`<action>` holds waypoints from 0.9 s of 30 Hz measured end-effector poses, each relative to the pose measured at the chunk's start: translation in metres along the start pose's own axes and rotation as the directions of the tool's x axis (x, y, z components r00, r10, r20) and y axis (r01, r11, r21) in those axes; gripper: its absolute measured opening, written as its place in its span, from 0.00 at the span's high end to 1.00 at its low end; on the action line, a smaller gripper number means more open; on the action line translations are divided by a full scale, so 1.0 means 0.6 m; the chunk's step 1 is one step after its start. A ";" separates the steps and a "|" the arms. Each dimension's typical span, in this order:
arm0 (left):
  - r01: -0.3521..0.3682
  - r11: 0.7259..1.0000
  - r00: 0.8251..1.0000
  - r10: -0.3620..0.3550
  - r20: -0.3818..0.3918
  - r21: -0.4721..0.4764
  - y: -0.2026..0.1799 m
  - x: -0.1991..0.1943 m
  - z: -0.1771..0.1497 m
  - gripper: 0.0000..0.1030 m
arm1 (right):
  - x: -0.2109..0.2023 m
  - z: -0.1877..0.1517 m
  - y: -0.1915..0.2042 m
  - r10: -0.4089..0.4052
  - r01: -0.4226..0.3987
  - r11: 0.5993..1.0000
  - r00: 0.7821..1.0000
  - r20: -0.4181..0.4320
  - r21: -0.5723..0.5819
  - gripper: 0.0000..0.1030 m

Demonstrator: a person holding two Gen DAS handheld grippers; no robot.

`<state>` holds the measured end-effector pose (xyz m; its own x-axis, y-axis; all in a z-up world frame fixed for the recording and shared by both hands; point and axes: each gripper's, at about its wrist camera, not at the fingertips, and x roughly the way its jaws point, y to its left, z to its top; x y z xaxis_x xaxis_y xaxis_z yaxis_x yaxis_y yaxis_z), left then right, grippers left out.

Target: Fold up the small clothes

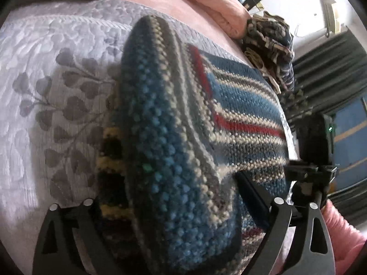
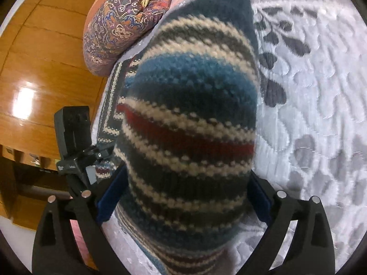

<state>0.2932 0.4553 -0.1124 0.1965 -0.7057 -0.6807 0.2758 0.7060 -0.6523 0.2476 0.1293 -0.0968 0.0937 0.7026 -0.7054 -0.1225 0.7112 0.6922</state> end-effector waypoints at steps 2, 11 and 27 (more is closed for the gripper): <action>0.008 1.000 1.000 -0.007 0.016 -0.011 0.007 -0.005 -0.002 0.19 | 0.011 0.003 -0.010 0.040 -0.040 0.999 0.999 -0.007 0.034 0.09; 0.116 0.992 0.989 -0.109 0.102 -0.058 0.010 -0.031 -0.028 0.51 | -0.039 -0.001 0.009 0.077 -0.077 0.997 0.997 0.011 -0.031 0.44; 0.199 0.977 0.978 -0.204 0.052 0.076 -0.318 0.043 -0.152 0.51 | -0.334 -0.149 -0.014 -0.045 0.048 0.992 0.999 0.024 -0.121 0.45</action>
<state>0.1601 0.3079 -0.0360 0.1845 -0.8367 -0.5156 0.3804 0.5445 -0.7476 0.1415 -0.0197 0.0252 0.1232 0.6700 -0.7320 -0.2362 0.7363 0.6341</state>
